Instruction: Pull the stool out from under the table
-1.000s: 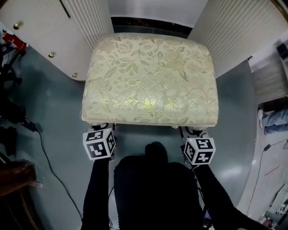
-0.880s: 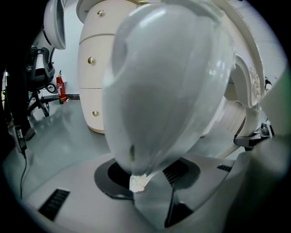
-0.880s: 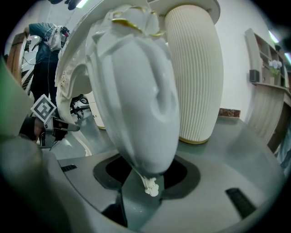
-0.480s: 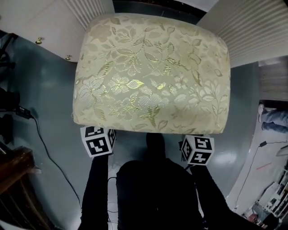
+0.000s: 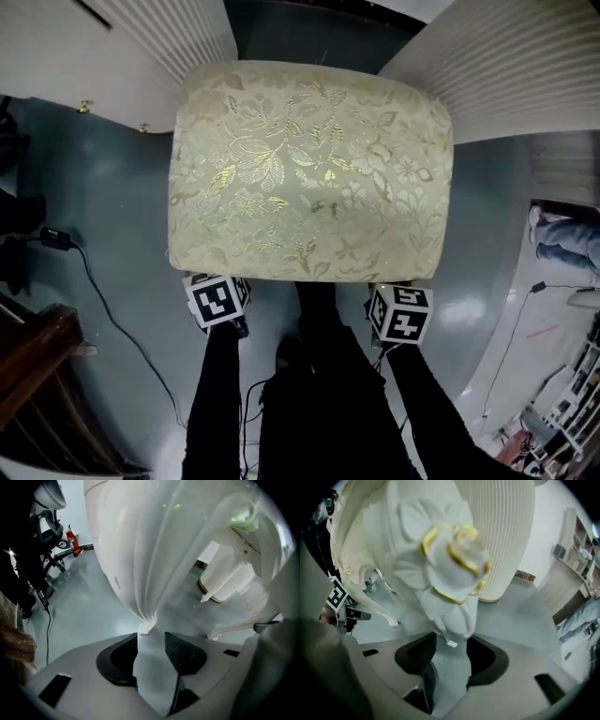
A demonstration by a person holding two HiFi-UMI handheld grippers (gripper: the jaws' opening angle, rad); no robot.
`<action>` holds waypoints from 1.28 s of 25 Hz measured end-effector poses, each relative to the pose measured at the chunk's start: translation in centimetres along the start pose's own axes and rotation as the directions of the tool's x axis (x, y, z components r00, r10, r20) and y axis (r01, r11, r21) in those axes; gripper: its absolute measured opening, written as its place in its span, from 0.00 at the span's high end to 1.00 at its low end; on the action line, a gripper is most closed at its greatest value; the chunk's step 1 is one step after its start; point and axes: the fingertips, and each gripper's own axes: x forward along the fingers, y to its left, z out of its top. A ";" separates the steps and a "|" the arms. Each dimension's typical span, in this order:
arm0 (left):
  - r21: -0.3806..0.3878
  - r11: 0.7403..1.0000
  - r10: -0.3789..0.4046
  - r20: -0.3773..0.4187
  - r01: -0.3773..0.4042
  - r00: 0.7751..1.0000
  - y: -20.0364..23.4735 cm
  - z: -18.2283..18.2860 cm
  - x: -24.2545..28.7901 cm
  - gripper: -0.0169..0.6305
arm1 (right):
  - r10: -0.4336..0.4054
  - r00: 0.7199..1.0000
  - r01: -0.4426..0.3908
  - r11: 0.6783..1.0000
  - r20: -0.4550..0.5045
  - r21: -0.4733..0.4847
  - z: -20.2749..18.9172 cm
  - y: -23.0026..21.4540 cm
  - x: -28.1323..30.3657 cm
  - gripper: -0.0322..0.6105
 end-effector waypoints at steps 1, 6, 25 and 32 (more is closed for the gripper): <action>-0.012 1.000 -0.004 -0.015 0.003 1.000 -0.2 -0.3 -0.5 0.67 | -0.001 1.000 0.001 1.000 -0.020 0.011 -0.4 0.0 -0.7 0.63; -0.016 0.999 -0.034 -0.048 0.034 0.998 -1.9 -0.4 -5.1 0.71 | 0.041 0.993 -0.036 0.998 -0.112 0.053 -2.6 1.2 -5.0 0.69; 0.003 0.986 -0.167 -0.008 0.167 0.986 -8.5 5.6 -26.1 0.96 | 0.148 0.981 -0.151 0.989 -0.126 -0.010 4.2 5.3 -21.5 0.94; -0.004 0.978 -0.209 0.014 0.209 0.978 -10.3 7.8 -32.0 0.96 | 0.153 0.983 -0.149 0.988 -0.099 0.038 7.3 4.4 -26.3 0.95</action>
